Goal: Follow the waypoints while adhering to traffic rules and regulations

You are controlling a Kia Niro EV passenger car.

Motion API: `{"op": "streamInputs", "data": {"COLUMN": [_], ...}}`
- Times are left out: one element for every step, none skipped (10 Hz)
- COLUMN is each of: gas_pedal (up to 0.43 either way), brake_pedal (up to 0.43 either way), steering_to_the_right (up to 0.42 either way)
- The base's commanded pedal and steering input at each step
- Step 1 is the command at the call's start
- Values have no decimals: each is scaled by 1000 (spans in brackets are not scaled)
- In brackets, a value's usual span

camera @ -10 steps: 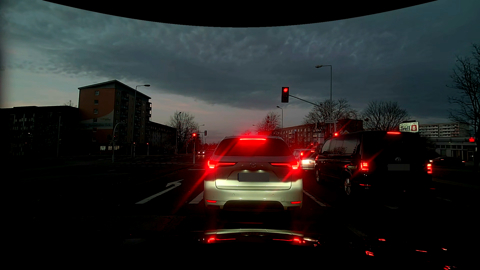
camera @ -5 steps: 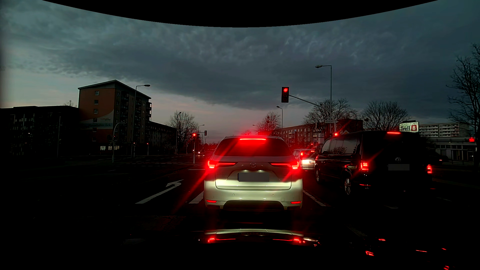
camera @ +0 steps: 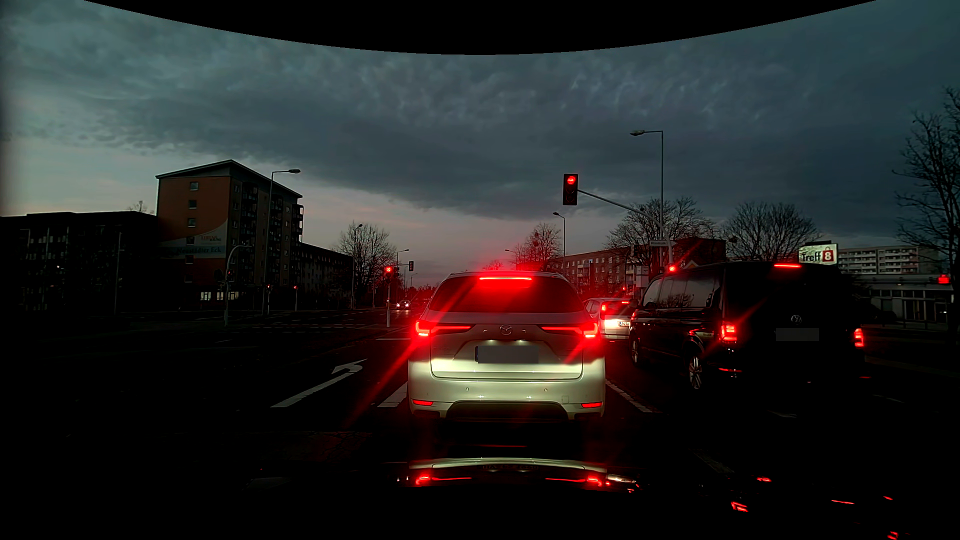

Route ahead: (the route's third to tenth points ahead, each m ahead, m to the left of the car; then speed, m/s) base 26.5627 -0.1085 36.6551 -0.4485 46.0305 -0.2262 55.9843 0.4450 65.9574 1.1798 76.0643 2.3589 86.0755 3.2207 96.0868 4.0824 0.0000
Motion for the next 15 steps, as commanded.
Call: {"op": "streamInputs", "data": {"gas_pedal": [0, 0, 0, 0, 0, 0, 0, 0, 0, 0, 0, 0, 0, 0, 0], "brake_pedal": [341, 341, 341, 341, 341, 341, 341, 341, 341, 341, 341, 341, 341, 341, 341], "steering_to_the_right": [-10, -10, -10, -10, -10, -10, -10, -10, -10, -10, -10, -10, -10, -10, -10]}}
